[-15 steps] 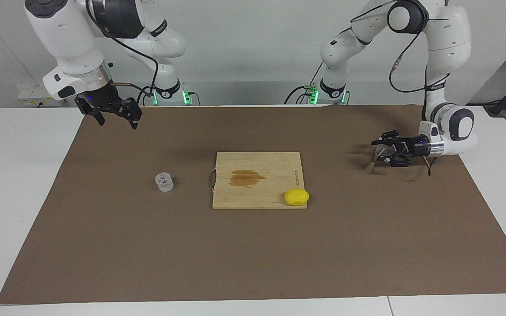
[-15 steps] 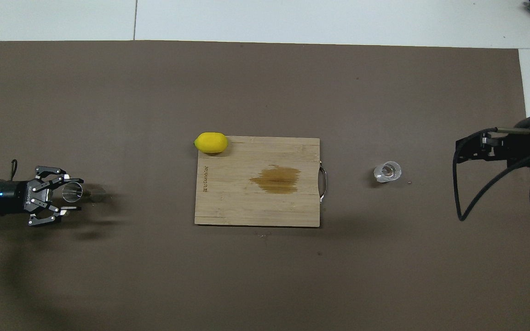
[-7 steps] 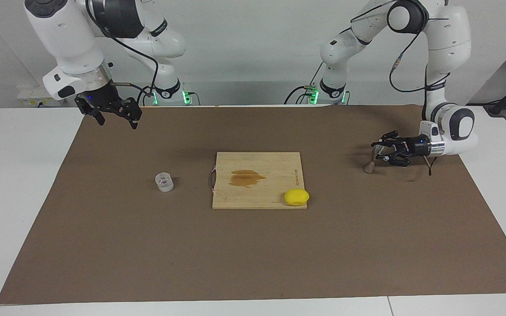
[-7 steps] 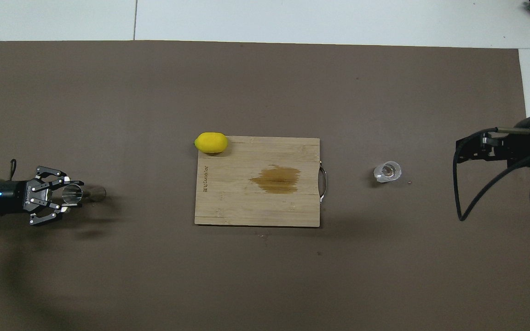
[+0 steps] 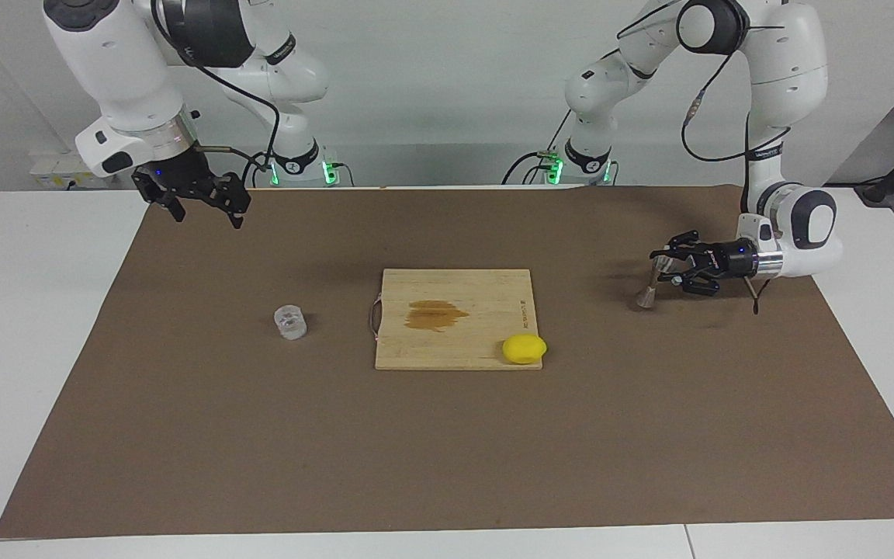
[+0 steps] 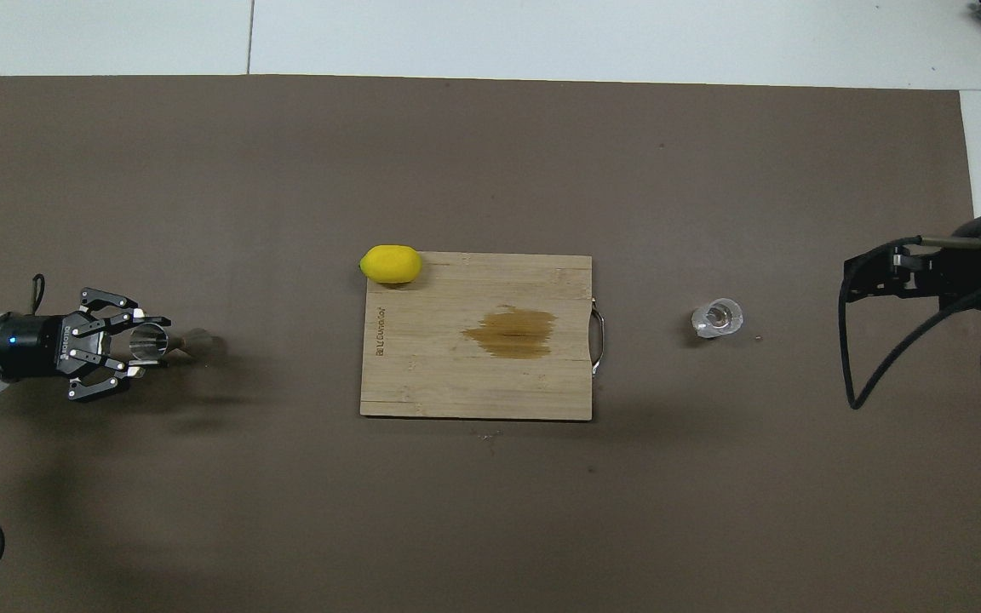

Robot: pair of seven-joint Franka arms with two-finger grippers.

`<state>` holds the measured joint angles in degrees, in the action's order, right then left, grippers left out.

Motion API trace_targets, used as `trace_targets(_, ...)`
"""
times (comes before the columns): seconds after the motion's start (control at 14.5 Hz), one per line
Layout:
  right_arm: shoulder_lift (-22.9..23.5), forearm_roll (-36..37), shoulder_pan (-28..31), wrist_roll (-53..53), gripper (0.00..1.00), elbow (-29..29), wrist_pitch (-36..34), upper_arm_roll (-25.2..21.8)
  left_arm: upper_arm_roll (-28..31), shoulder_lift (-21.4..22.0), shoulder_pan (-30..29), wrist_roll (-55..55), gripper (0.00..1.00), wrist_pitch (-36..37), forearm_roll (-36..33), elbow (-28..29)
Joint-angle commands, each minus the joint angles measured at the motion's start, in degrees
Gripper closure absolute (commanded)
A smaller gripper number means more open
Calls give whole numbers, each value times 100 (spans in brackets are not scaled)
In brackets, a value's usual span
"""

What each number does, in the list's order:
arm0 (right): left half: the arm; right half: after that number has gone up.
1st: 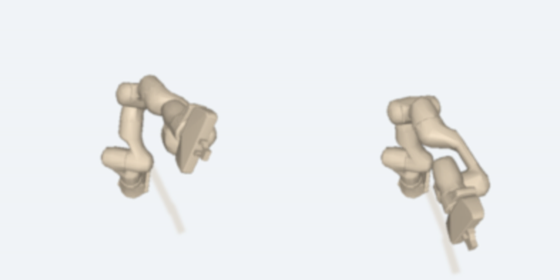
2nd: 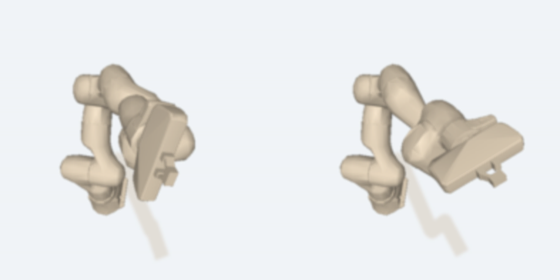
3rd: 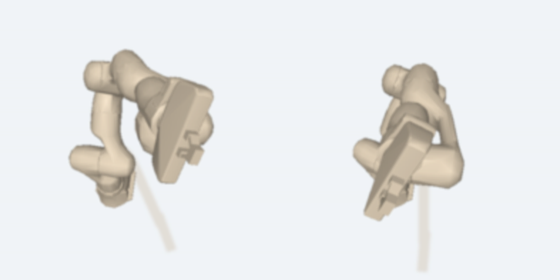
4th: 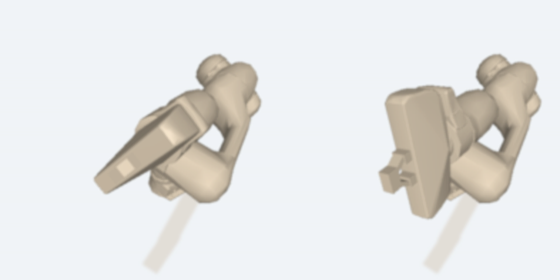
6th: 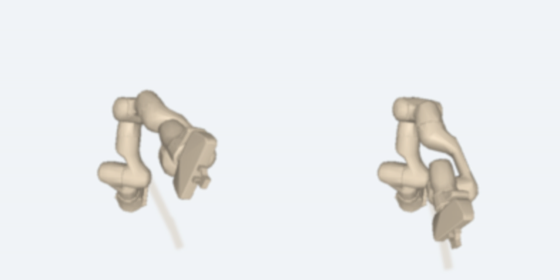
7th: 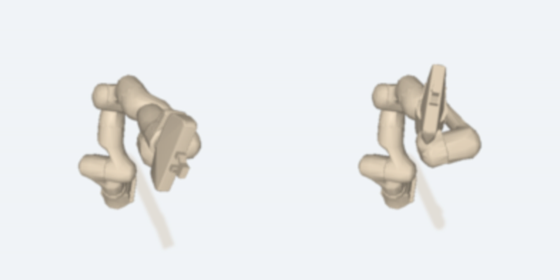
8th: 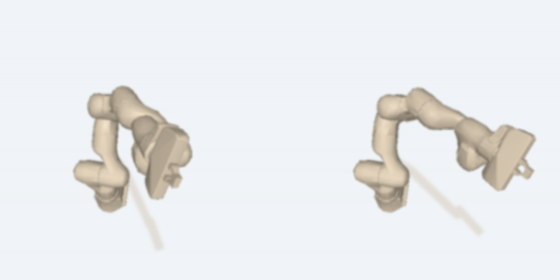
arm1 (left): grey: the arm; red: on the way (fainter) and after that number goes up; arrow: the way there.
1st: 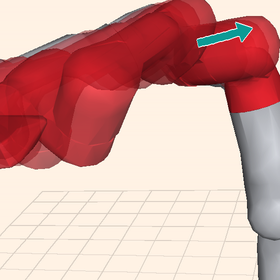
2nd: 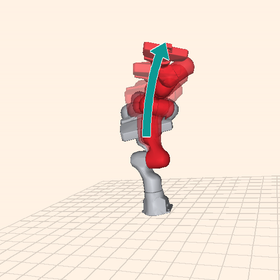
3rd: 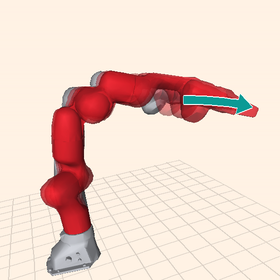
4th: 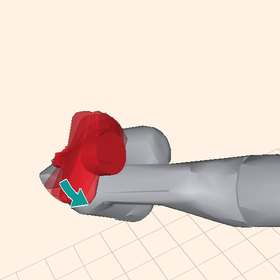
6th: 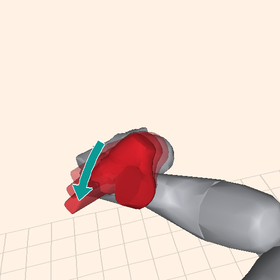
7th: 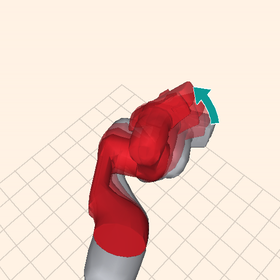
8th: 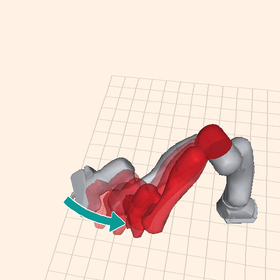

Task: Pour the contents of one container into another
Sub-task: 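Lift and carry the metal cup over the cutting board with the left gripper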

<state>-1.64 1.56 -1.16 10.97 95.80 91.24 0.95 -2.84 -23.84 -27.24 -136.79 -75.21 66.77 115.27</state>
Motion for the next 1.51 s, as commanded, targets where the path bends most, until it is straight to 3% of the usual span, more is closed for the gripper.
trace_targets(0.0, -126, 20, 54, -147, 0, 141, 86, 19, 91, 406, 394, 319, 55, 24, 344, 337)
trace_targets(0.41, -126, 20, 29, -174, 0, 141, 95, 10, 91, 1285, 1307, 750, 55, -660, 1424, 1260)
trace_targets(0.69, -99, 20, 28, -51, 0, 141, 411, 10, 82, 1470, 2396, 751, 55, -1547, 2548, 1699)
trace_targets(0.96, -73, 20, 63, 414, 0, 132, 499, 10, 73, 1497, 3372, 742, 54, -2382, 3682, 1745)
trace_targets(1.24, 50, 11, 55, 1869, 3, 141, 500, 19, 73, 1488, 4269, 524, 53, -3225, 4815, 1727)
trace_targets(1.44, 225, -259, 107, 2855, 3, 141, 535, 10, 73, 1409, 4937, -311, 55, -3947, 5853, 1648)
